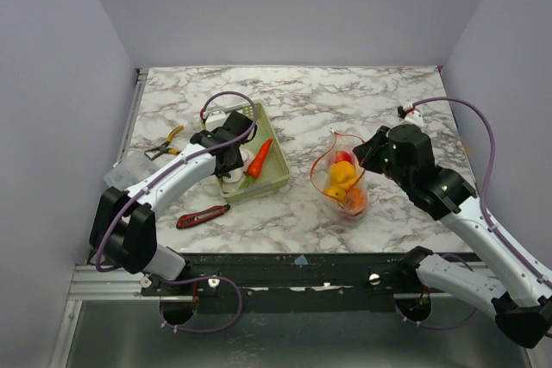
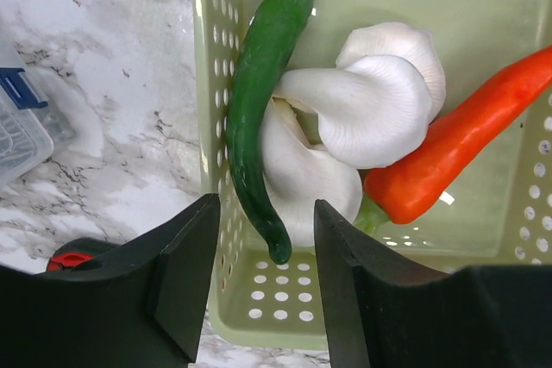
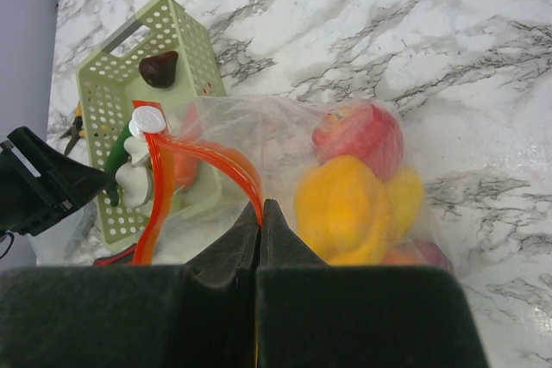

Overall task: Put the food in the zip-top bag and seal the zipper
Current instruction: Pick up the fake vegetable from the bin, then place the fake vegetable in the zipper food storage bag, then pick up the fake vegetable from the bin.

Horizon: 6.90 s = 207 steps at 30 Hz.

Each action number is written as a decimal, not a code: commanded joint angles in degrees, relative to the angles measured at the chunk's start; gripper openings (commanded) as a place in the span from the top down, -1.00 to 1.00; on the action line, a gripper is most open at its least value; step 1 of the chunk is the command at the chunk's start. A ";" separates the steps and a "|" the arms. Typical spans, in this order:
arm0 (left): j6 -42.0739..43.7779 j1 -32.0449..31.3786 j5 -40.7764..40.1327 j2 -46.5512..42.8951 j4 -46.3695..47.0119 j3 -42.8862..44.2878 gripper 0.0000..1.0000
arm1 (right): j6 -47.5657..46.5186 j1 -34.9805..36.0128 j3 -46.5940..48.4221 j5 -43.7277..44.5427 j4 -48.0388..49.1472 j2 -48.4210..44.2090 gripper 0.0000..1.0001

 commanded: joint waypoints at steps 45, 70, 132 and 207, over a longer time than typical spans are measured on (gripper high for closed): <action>30.45 -3.03 51.05 -23.65 22.75 -0.45 1.00 | 0.97 0.35 0.22 -2.11 3.02 1.15 0.99; 57.24 -24.75 15.71 -12.61 2.03 12.47 1.00 | 1.43 0.27 0.07 -2.40 4.63 -1.13 0.99; 29.73 0.99 26.59 2.57 13.52 4.42 -0.17 | 1.00 0.33 0.12 -3.39 5.04 -0.69 0.99; 8.87 -4.72 51.31 -20.10 55.00 -1.54 1.00 | 6.90 0.32 -3.40 -4.16 10.19 -2.53 0.99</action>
